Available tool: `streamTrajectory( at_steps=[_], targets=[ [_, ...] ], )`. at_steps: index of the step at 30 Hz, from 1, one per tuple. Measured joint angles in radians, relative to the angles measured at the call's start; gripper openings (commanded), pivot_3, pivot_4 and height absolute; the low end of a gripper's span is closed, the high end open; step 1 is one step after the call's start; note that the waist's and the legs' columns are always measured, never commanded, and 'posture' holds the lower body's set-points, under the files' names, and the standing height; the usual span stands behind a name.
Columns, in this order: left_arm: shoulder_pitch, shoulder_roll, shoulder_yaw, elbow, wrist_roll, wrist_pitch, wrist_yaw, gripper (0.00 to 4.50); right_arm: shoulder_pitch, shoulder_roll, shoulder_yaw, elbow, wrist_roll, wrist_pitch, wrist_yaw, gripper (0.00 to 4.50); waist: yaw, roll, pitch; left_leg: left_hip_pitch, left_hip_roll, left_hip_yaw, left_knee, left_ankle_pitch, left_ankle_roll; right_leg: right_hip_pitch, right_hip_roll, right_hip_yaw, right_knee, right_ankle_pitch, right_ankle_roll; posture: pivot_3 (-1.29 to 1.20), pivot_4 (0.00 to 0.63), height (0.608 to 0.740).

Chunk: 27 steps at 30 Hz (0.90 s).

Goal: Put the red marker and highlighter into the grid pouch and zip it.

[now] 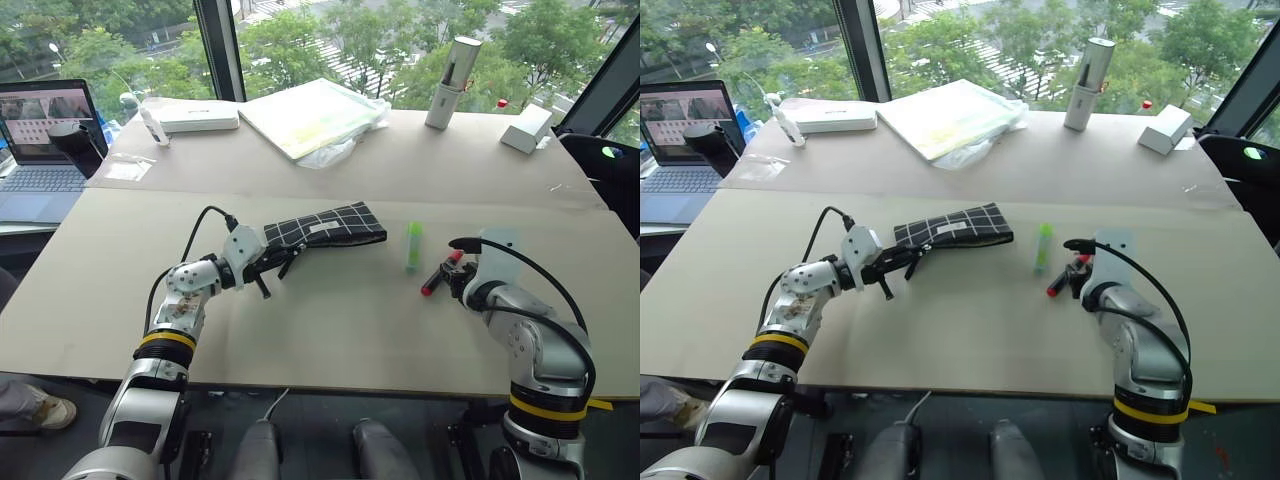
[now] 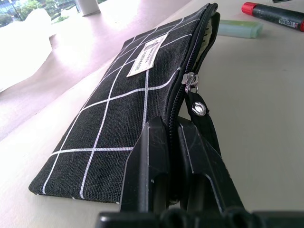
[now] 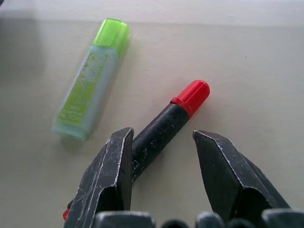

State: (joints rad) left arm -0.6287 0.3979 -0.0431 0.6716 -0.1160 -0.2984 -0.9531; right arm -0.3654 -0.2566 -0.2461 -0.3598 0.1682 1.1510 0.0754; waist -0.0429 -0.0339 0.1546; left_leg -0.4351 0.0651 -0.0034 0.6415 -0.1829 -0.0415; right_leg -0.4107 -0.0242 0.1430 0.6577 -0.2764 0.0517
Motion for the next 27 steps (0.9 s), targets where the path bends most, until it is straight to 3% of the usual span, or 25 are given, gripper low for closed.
streamTrajectory(
  at_steps=[14,17,22,27],
  targets=[
    [0.013,0.001,0.002,-0.03,-0.001,0.019,0.016,0.0,-0.011,0.021,0.063,0.103,-0.03,-0.119,-0.021,2.28,-0.001,0.0,0.0,0.0,0.0,0.0,0.0,0.0,0.0,0.001,0.0,0.0,0.0,0.0,0.0,0.0,0.15,0.738],
    [0.014,0.002,0.002,-0.038,-0.001,0.023,0.02,0.0,-0.004,0.014,0.085,0.108,-0.048,-0.145,-0.028,1.68,0.0,-0.001,-0.001,0.001,0.0,0.0,0.0,0.0,0.0,0.002,0.0,0.0,0.0,0.0,0.0,0.0,0.15,0.738],
    [0.015,0.007,0.003,-0.06,-0.002,0.044,0.021,0.0,0.017,0.007,0.105,0.105,-0.078,-0.168,-0.038,0.06,0.0,-0.002,-0.002,0.004,0.0,0.0,0.0,0.0,0.0,0.005,0.0,0.0,-0.001,0.0,0.0,0.0,0.15,0.738],
    [0.015,0.008,0.003,-0.066,-0.002,0.056,0.019,0.0,0.016,0.02,0.098,0.104,-0.079,-0.169,-0.048,0.06,-0.001,-0.004,-0.003,0.005,0.0,0.0,0.0,0.0,0.0,0.006,0.0,0.0,-0.001,0.0,0.0,0.0,0.15,0.738]
  ],
)
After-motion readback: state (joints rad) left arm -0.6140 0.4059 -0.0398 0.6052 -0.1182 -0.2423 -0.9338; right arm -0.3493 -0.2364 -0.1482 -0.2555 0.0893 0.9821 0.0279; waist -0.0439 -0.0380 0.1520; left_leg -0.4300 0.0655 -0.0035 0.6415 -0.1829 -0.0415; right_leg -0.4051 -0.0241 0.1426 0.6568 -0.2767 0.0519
